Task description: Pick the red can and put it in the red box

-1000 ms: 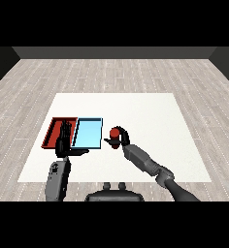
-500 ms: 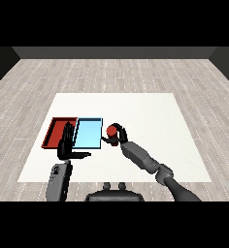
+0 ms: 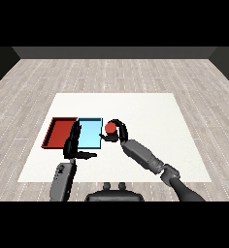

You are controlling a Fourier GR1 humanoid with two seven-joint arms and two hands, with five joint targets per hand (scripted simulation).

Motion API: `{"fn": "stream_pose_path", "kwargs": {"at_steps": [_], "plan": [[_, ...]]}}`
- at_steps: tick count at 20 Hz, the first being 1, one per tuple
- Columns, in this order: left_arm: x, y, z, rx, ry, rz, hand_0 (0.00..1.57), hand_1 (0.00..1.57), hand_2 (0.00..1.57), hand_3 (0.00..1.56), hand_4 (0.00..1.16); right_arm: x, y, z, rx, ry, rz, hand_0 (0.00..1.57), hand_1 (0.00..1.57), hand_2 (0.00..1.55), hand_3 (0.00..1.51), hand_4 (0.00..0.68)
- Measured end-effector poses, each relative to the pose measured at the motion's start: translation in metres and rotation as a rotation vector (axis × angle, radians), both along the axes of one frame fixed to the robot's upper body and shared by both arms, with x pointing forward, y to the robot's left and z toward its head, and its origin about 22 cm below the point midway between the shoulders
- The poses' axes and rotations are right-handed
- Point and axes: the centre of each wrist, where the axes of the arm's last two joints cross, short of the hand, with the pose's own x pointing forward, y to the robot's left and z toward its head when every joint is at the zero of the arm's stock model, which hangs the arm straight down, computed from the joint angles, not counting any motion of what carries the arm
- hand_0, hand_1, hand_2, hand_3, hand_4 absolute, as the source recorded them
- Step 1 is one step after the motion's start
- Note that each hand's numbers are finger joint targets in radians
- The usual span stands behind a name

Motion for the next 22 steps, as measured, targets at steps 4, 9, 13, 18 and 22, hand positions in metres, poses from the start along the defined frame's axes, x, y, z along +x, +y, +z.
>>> {"fn": "stream_pose_path", "kwargs": {"at_steps": [4, 9, 13, 18, 22], "plan": [[0.005, -0.020, 0.002, 0.003, 0.037, -0.030, 0.00, 0.00, 0.00, 0.00, 0.00, -0.007, 0.000, 0.017, 0.016, -0.041, 0.007, 1.45, 1.45, 1.43, 1.38, 0.654], [0.005, -0.040, 0.001, 0.009, 0.078, -0.060, 0.00, 0.00, 0.00, 0.00, 0.00, -0.020, -0.019, 0.025, 0.026, -0.055, 0.006, 1.45, 1.45, 1.43, 1.38, 0.654], [0.002, -0.054, 0.008, 0.002, 0.099, -0.079, 0.00, 0.00, 0.00, 0.00, 0.00, -0.029, -0.030, 0.032, 0.038, -0.065, 0.004, 1.45, 1.45, 1.43, 1.38, 0.650], [0.015, -0.069, 0.002, 0.000, 0.124, -0.113, 0.00, 0.00, 0.00, 0.00, 0.00, -0.035, -0.037, 0.034, 0.065, -0.065, 0.007, 1.46, 1.46, 1.44, 1.40, 0.664], [0.017, -0.083, -0.006, -0.005, 0.155, -0.131, 0.00, 0.00, 0.00, 0.00, 0.00, -0.036, -0.032, 0.037, 0.079, -0.064, 0.016, 1.46, 1.46, 1.45, 1.39, 0.632]]}}
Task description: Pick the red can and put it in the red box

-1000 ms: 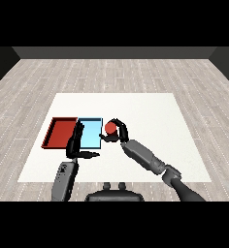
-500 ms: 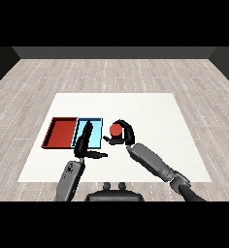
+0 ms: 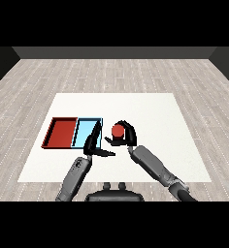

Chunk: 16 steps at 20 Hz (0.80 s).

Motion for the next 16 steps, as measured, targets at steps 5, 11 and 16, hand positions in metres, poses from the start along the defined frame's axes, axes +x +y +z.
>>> {"fn": "stream_pose_path", "kwargs": {"at_steps": [5, 11, 16], "plan": [[0.005, -0.008, -0.012, -0.006, 0.039, -0.015, 0.00, 0.00, 0.00, 0.00, 0.00, 0.000, 0.005, 0.004, -0.008, -0.001, 0.004, 1.46, 1.46, 1.44, 1.38, 0.639], [0.009, -0.016, -0.023, -0.013, 0.062, -0.043, 0.00, 0.00, 0.00, 0.00, 0.00, -0.005, 0.009, -0.003, -0.005, -0.008, 0.016, 1.45, 1.45, 1.43, 1.38, 0.641], [0.011, -0.021, -0.028, -0.015, 0.086, -0.050, 0.00, 0.00, 0.00, 0.00, 0.00, -0.004, 0.017, 0.000, -0.001, -0.006, 0.026, 1.44, 1.44, 1.44, 1.38, 0.628]]}}
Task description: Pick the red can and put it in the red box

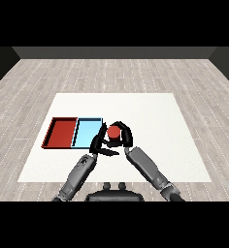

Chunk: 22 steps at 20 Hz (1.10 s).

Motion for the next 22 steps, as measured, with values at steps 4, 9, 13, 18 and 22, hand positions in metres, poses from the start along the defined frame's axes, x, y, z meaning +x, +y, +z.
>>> {"fn": "stream_pose_path", "kwargs": {"at_steps": [4, 9, 13, 18, 22], "plan": [[0.003, 0.001, -0.005, -0.016, 0.007, -0.012, 0.00, 0.00, 0.00, 0.00, 0.00, -0.001, 0.006, -0.001, 0.009, 0.000, 0.019, 1.46, 1.46, 1.43, 1.37, 0.625], [-0.001, -0.004, -0.004, -0.032, -0.003, -0.031, 0.00, 0.00, 0.00, 0.00, 0.00, -0.004, 0.015, 0.001, 0.024, 0.005, 0.040, 1.49, 1.49, 1.45, 1.38, 0.617], [0.003, -0.005, -0.003, -0.032, -0.004, -0.043, 0.00, 0.00, 0.00, 0.00, 0.00, -0.005, 0.021, 0.004, 0.022, 0.006, 0.047, 1.49, 1.49, 1.45, 1.37, 0.617], [0.007, -0.011, -0.002, -0.024, -0.018, -0.033, 0.00, 0.00, 0.00, 0.00, 0.22, -0.005, 0.027, 0.003, 0.015, 0.007, 0.065, 1.49, 1.49, 1.46, 1.37, 0.646], [0.007, -0.017, 0.001, 0.009, -0.008, 0.014, 0.61, 0.61, 0.63, 0.00, 0.61, -0.002, 0.028, -0.001, 0.006, 0.005, 0.072, 1.47, 1.47, 1.45, 1.37, 0.629]]}}
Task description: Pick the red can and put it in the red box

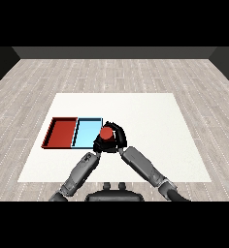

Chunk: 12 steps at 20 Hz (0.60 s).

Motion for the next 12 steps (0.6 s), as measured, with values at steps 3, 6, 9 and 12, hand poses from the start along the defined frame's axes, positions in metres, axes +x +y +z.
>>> {"fn": "stream_pose_path", "kwargs": {"at_steps": [3, 6, 9, 12], "plan": [[-0.003, -0.003, -0.001, 0.007, 0.028, 0.083, 1.57, 1.57, 1.56, 1.49, 0.99, -0.005, 0.002, -0.003, -0.012, -0.004, 0.008, 1.48, 1.48, 1.45, 1.37, 0.632], [-0.003, -0.006, 0.001, 0.028, 0.060, 0.135, 1.53, 1.53, 1.47, 1.37, 0.86, -0.005, 0.004, 0.003, -0.012, -0.005, 0.011, 1.52, 1.52, 1.46, 1.38, 0.623], [-0.004, -0.008, -0.002, 0.056, 0.075, 0.176, 1.55, 1.55, 1.51, 1.41, 0.91, -0.002, 0.004, 0.003, -0.012, 0.001, 0.014, 1.54, 1.54, 1.46, 1.38, 0.606], [0.001, -0.011, -0.005, 0.068, 0.048, 0.211, 1.57, 1.57, 1.52, 1.41, 1.00, 0.000, 0.004, 0.004, -0.008, -0.007, 0.016, 1.47, 1.47, 1.45, 1.38, 0.609]]}}
